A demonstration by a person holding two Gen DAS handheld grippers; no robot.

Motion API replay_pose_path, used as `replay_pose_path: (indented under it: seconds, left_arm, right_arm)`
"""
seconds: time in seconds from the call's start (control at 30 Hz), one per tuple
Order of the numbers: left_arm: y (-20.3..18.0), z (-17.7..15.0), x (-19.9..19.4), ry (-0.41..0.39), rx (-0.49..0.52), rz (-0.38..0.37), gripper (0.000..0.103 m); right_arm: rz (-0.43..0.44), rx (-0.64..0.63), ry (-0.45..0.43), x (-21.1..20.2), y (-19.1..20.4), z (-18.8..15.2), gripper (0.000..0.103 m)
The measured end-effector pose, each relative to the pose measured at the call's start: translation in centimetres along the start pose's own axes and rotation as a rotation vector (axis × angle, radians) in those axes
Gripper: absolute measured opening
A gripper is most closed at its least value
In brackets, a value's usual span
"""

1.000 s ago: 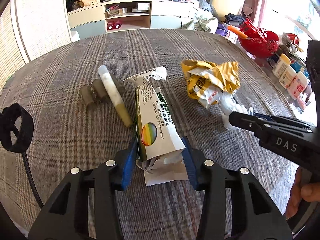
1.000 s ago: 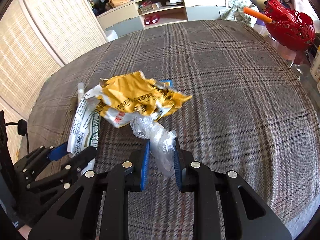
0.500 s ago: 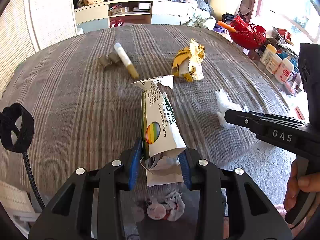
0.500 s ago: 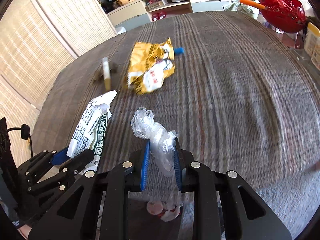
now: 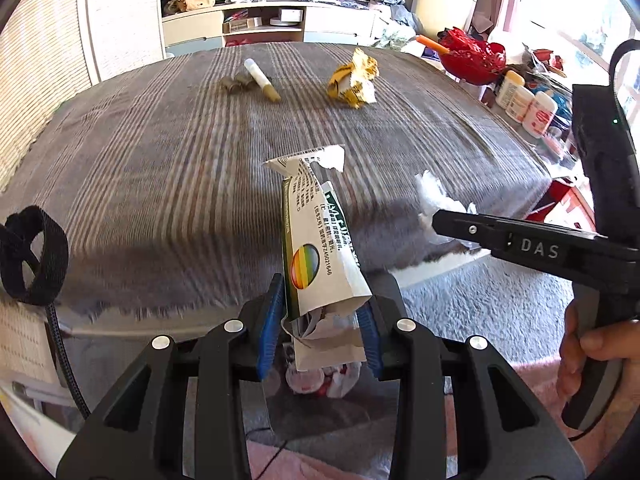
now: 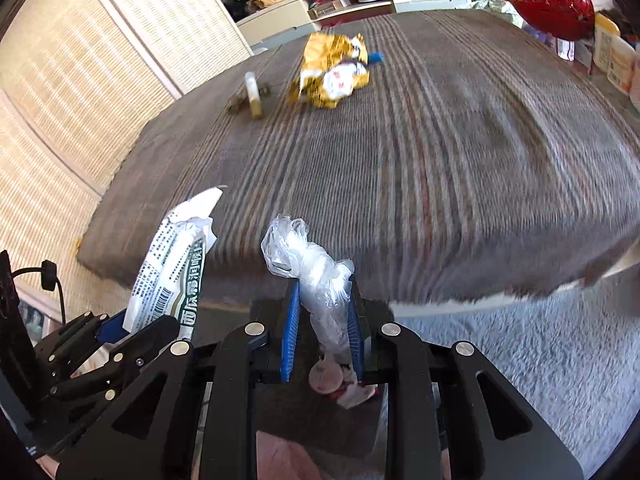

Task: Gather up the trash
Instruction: 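Carry the tube box and clear bag over the bin and open both grippers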

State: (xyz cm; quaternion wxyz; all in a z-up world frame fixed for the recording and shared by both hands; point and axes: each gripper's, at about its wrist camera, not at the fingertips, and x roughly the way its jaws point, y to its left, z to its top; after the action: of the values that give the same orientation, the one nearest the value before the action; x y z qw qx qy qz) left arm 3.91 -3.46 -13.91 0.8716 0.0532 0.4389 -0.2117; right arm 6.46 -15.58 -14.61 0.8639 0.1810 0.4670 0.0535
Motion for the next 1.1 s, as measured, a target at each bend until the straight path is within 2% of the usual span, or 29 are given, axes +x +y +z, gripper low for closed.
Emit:
replay_pose_path:
  seconds: [0.27,0.63,0.83,1.1]
  left_arm:
    - [-0.4,-3.7,0.5,0.040,0.003,0.004,0.033]
    - [0.2,-7.8,4.4,0.155,-0.041,-0.005,0.031]
    - [0.7,-8.8,5.7,0.189,-0.059,-0.013,0.031]
    - [1.2,-8.5,6.0,0.198,-0.088,-0.022,0.031]
  right_arm:
    - [-0.024,-0.001,0.057,1.6,0.1,-3.9,0.023]
    - [-0.067,-0.024,0.146,4.6,0.2,-6.8,0.023]
    - [-0.063,-0.015,0.169,5.2,0.2,-7.0,0.023]
    - [-0.074,-0.014,0.182,5.8,0.4,-7.0,0.029]
